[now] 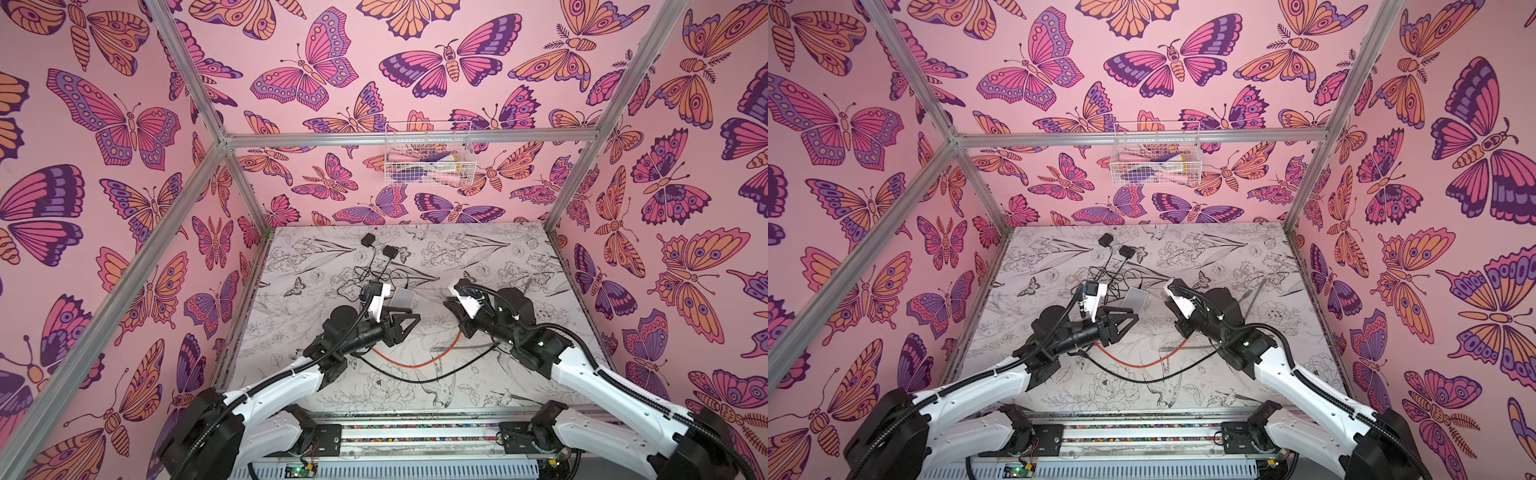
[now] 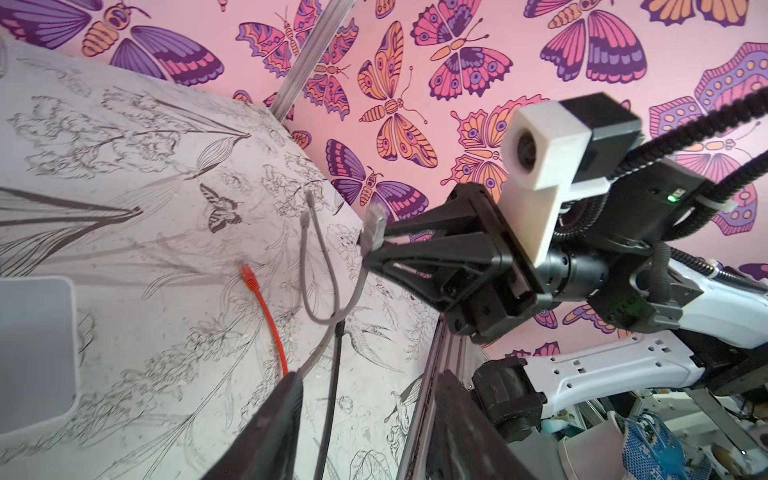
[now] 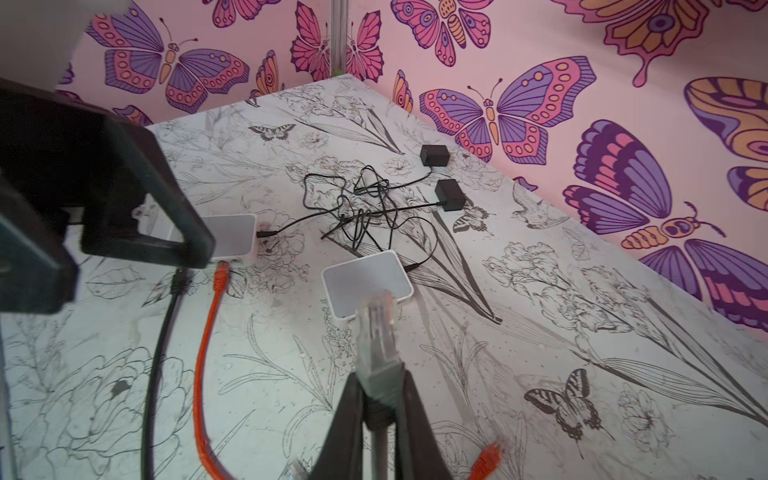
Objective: Insert the plug into the switch port
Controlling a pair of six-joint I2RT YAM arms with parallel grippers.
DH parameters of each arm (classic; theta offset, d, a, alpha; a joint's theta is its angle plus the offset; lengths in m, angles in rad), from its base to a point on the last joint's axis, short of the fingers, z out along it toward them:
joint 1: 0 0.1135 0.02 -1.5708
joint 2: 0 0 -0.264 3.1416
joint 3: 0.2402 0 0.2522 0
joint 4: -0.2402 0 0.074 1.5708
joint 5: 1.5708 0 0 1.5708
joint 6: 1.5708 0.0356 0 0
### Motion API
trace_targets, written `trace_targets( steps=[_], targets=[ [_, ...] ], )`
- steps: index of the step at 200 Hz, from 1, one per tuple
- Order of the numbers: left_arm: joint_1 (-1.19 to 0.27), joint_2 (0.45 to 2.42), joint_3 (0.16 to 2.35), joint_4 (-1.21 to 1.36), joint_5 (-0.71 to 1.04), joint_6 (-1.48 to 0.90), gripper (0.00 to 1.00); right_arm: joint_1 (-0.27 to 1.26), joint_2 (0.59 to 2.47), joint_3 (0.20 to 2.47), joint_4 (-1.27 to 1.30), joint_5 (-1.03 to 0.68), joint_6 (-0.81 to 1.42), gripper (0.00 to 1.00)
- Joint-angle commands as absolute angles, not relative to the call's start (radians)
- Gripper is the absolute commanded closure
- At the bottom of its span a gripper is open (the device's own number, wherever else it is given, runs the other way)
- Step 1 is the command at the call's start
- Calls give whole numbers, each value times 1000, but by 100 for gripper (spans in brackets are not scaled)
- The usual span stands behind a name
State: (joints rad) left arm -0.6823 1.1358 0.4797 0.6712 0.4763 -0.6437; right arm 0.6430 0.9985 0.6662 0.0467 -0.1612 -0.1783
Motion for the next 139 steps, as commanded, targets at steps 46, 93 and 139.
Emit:
trace_targets(
  steps=[46,93,139],
  targets=[
    [-739,1241,576,778,513,-593,52,646,972,659,7,-321,-126,100],
    [-759,1262,607,782,529,-579,57,647,990,699,-79,-418,-133,100],
    [-773,1312,620,784,528,-570,62,646,1001,712,-98,-471,-126,100]
  ],
)
